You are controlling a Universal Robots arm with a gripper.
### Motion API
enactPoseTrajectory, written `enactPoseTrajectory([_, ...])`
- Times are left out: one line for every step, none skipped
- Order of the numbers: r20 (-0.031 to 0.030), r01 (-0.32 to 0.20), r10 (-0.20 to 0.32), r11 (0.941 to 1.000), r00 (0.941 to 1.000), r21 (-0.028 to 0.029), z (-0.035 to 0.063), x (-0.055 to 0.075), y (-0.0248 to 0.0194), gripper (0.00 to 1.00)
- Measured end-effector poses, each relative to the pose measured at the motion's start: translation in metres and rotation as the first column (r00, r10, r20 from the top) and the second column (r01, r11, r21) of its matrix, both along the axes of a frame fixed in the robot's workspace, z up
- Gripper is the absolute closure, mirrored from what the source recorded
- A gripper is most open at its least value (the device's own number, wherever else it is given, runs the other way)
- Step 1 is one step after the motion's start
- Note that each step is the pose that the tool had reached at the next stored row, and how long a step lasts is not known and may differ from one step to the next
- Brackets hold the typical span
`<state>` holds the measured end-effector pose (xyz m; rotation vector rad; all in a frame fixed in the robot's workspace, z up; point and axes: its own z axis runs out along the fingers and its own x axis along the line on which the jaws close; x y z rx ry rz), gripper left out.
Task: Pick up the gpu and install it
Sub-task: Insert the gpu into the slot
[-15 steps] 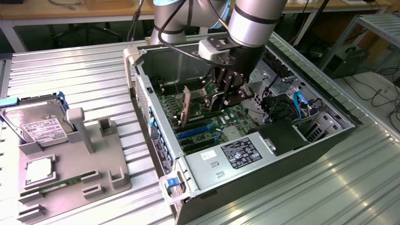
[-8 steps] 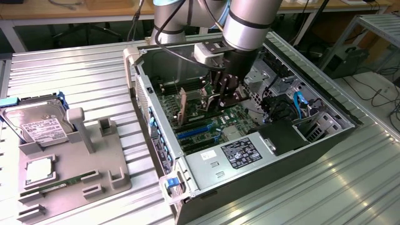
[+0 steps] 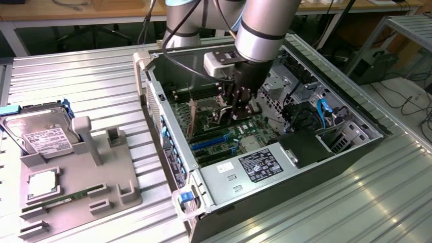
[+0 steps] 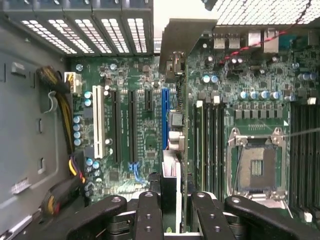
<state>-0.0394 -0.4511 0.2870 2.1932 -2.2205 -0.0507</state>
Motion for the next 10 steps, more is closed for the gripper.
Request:
enactPoseTrajectory([0.0001, -0.001, 0.001, 1.0, 1.0, 0.0008, -0.0012, -0.0008, 0.0, 0.72])
enactPoseTrajectory([0.0014, -0.004, 0.004, 1.0, 1.0, 0.0018, -0.0018, -0.0016, 0.0, 0.72])
enactPoseTrajectory([0.004, -0.006, 0.006, 1.0, 1.0, 0.0021, -0.0022, -0.0021, -0.0001, 0.72])
enactPoseTrajectory([0.0066, -0.009, 0.009, 1.0, 0.9999, 0.0029, -0.0029, -0.0027, 0.0, 0.72])
enactPoseTrajectory([0.0086, -0.01, 0.01, 0.9999, 0.9999, 0.0034, -0.0033, -0.0032, 0.0, 0.72])
enactPoseTrajectory([0.0189, -0.011, 0.011, 0.9999, 0.9998, 0.003, -0.0035, -0.0041, 0.0, 0.72])
enactPoseTrajectory([0.0285, -0.011, 0.011, 0.9999, 0.9995, 0.0032, -0.0041, -0.0047, 0.0, 0.72])
enactPoseTrajectory([0.0301, -0.011, 0.011, 0.9999, 0.9995, 0.0036, -0.0051, -0.0052, 0.0, 0.72])
enactPoseTrajectory([0.0302, -0.011, 0.011, 0.9999, 0.9995, 0.0037, -0.0057, -0.0058, 0.0, 0.72])
enactPoseTrajectory([0.0301, -0.01, 0.01, 0.9999, 0.9995, 0.0047, -0.0064, -0.0065, 0.0, 0.72])
